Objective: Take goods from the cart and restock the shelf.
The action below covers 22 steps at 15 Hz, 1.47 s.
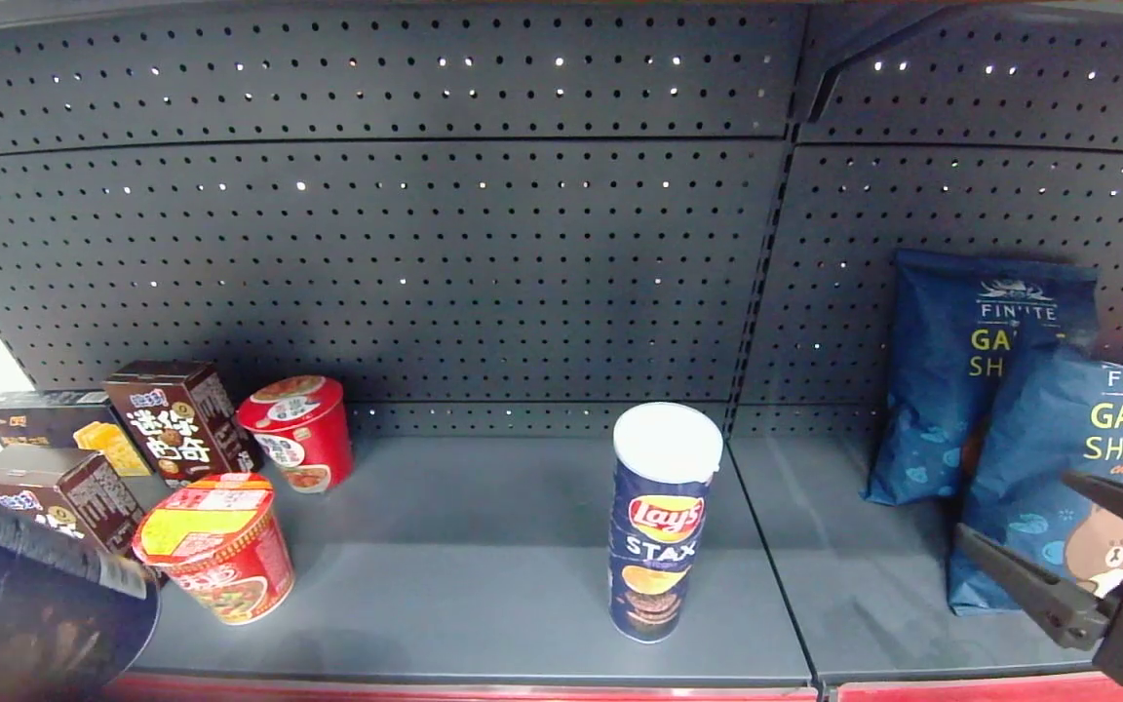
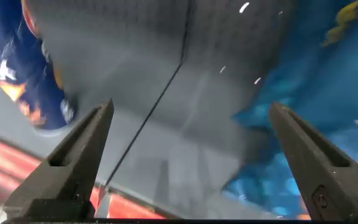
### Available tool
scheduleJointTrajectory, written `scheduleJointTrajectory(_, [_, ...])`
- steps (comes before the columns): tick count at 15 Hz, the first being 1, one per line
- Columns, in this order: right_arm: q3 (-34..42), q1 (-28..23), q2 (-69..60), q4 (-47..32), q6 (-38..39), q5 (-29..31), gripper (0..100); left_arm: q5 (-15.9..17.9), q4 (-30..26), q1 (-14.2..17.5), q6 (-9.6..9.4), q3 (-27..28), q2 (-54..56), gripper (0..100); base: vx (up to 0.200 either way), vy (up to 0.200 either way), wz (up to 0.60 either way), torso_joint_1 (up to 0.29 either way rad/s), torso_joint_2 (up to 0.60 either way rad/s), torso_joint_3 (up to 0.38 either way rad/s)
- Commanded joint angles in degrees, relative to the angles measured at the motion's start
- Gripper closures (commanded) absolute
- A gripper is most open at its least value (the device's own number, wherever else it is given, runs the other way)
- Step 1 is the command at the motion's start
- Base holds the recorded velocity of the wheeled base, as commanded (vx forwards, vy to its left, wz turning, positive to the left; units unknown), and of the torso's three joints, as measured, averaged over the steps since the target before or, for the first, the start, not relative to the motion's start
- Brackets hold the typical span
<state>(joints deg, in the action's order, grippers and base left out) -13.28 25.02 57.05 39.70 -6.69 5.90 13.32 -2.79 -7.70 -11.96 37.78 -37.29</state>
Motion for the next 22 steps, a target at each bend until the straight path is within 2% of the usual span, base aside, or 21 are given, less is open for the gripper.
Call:
scheduleJointTrajectory(1, [0.62, -0.58, -6.60, -0.77, 0.01, 0.25, 0, 1.53, 5.96, -0.91, 0.01, 1.24, -9.20, 100, 0.000, 0.000, 0.00, 0.000, 0.00, 0.000])
scheduleJointTrajectory(2, [1.32, -0.67, -9.33, -3.32, 0.01, 0.43, 0, 2.23, 8.50, -2.23, 0.36, 3.00, -13.86, 100, 0.000, 0.000, 0.00, 0.000, 0.00, 0.000])
scheduleJointTrajectory(3, [1.50, -0.76, -9.94, -3.93, 0.10, 0.52, 0, 2.41, 8.59, -2.58, 0.36, 3.44, -14.74, 100, 0.000, 0.000, 0.00, 0.000, 0.00, 0.000])
scheduleJointTrajectory(4, [2.82, -3.83, -12.67, -5.60, 0.10, 0.34, 0, 2.50, 8.59, -5.13, 0.80, 5.82, -19.22, 100, 0.000, 0.000, 0.00, 0.000, 0.00, 0.000])
scheduleJointTrajectory(5, [4.22, -7.70, -14.60, -5.60, 0.19, 0.34, 0, 2.41, 8.68, -7.50, 2.12, 7.40, -22.04, 100, 0.000, 0.000, 0.00, 0.000, 0.00, 0.000])
scheduleJointTrajectory(7, [7.21, -11.92, -18.73, -5.78, 1.95, 0.34, 0, 2.58, 8.77, -10.05, 3.79, 9.51, -26.25, 100, 0.000, 0.000, 0.00, 0.000, 0.00, 0.000])
scheduleJointTrajectory(10, [11.43, -14.20, -23.30, -6.39, 2.65, 0.52, 0, 4.87, 9.12, -10.14, 3.43, 10.74, -30.82, 100, 0.000, 0.000, 0.00, 0.000, 0.00, 0.000])
scheduleJointTrajectory(11, [11.96, -14.73, -26.03, -8.86, 2.65, 0.60, 0, 6.01, 10.35, -10.14, 3.43, 10.91, -32.41, 100, 0.000, 0.000, 0.00, 0.000, 0.00, 0.000])
scheduleJointTrajectory(15, [11.17, -18.42, -41.76, -27.58, 2.65, 0.69, 0, 11.99, 11.67, -9.61, 3.35, 14.69, -39.61, 100, 0.000, 0.000, 0.00, 0.000, 0.00, 0.000])
scheduleJointTrajectory(18, [8.18, -23.70, -53.80, -42.87, 2.74, 0.60, 0, 11.81, 15.54, -9.96, 3.43, 17.42, -45.41, 100, 0.000, 0.000, 0.00, 0.000, 0.00, 0.000])
scheduleJointTrajectory(22, [9.76, -25.10, -57.05, -43.66, 2.30, 1.39, 0, 12.78, 15.36, -10.93, 3.61, 19.70, -49.11, 100, 0.000, 0.000, 0.00, 0.000, 0.00, 0.000])
